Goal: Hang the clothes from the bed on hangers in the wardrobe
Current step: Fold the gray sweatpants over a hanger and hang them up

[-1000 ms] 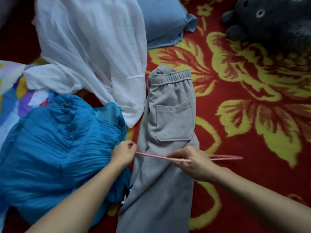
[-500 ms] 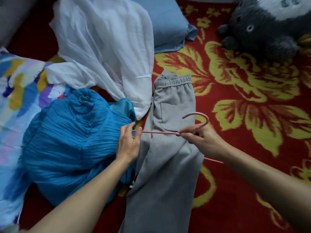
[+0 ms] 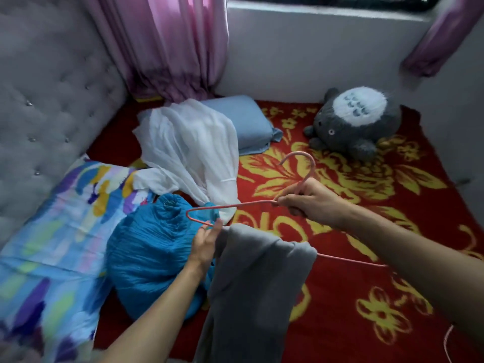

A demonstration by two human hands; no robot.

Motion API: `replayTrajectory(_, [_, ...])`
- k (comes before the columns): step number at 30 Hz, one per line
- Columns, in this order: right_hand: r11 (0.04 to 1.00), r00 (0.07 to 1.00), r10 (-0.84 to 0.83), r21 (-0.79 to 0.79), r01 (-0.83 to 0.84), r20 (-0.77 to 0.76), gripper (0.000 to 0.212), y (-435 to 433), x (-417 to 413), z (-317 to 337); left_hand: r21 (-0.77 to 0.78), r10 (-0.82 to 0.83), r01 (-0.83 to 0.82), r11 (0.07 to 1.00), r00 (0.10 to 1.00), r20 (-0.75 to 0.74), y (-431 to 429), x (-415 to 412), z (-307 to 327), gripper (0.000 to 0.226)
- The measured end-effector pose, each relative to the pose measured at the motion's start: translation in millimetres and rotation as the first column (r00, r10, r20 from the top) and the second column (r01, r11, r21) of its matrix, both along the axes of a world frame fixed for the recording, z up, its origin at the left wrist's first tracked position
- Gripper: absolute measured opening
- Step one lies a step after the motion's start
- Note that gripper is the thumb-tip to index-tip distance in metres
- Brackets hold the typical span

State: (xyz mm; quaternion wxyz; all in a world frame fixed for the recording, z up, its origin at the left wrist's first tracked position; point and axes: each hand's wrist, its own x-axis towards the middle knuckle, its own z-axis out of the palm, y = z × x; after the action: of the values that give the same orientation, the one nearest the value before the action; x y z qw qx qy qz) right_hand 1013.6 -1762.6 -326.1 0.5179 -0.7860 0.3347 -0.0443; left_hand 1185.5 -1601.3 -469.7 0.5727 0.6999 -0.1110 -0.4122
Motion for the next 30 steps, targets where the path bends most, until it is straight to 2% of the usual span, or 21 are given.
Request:
replayTrajectory(2, [1.000, 0.999, 0.018, -0.009, -0.018, 0.034, 0.020, 13, -10, 38, -0.019, -0.134, 0.135, 0.991, 0.989, 0.067, 21, -21, 27, 0.057])
replayTrajectory(4, [0.999, 0.997, 0.046, -0.018, -0.045, 0.063, 0.021, 24, -18, 69, -0.004, -0.173, 0.177, 0.984, 0.969, 0.174, 36, -30, 48, 0.074])
replayTrajectory(8, [0.991, 0.979, 0.136, -0.032, -0.132, 0.151, 0.030, 60, -47, 124, -0.025, -0.154, 0.167, 0.986, 0.950, 0.271, 75, -47, 102, 0.078])
replayTrajectory(10, [0.981, 0.969, 0.189, -0.066, -0.181, 0.159, 0.040, 81, -61, 150, -0.061, -0.131, 0.158, 0.985, 0.940, 0.314, 101, -63, 126, 0.067])
replayTrajectory(13, [0.960, 0.935, 0.279, -0.086, -0.267, 0.220, 0.020, 121, -76, 191, -0.100, -0.074, 0.121, 0.988, 0.921, 0.383, 149, -92, 165, 0.060])
replayTrajectory(15, [0.934, 0.899, 0.356, -0.124, -0.334, 0.257, 0.027, 153, -79, 217, -0.106, -0.040, 0.091, 0.990, 0.909, 0.415, 185, -108, 191, 0.059])
replayTrajectory(18, [0.862, 0.813, 0.507, -0.167, -0.479, 0.286, 0.030, 212, -78, 253, -0.129, 0.039, 0.021, 0.991, 0.894, 0.446, 245, -131, 226, 0.033])
replayTrajectory(23, [0.739, 0.681, 0.665, -0.137, -0.660, 0.307, 0.024, 320, -69, 292, -0.055, 0.177, -0.176, 0.983, 0.820, 0.545, 375, -154, 271, 0.036])
replayTrajectory(25, [0.699, 0.645, 0.702, -0.120, -0.705, 0.302, 0.016, 366, -63, 295, -0.032, 0.307, -0.379, 0.925, 0.692, 0.653, 440, -158, 283, 0.029])
replayTrajectory(26, [0.676, 0.625, 0.721, -0.105, -0.729, 0.299, 0.013, 391, -60, 294, -0.037, 0.371, -0.514, 0.857, 0.564, 0.738, 474, -163, 290, 0.023])
replayTrajectory(27, [0.650, 0.604, 0.741, -0.088, -0.755, 0.294, 0.012, 418, -57, 294, -0.053, 0.401, -0.651, 0.757, 0.398, 0.825, 508, -172, 298, 0.020])
replayTrajectory(29, [0.599, 0.559, 0.778, -0.072, -0.797, 0.287, 0.014, 477, -55, 294, -0.112, 0.317, -0.795, 0.597, 0.105, 0.942, 576, -189, 317, 0.014])
replayTrajectory(30, [0.569, 0.529, 0.799, -0.076, -0.818, 0.286, 0.016, 509, -55, 295, -0.114, 0.231, -0.803, 0.585, 0.031, 0.972, 609, -196, 325, 0.013])
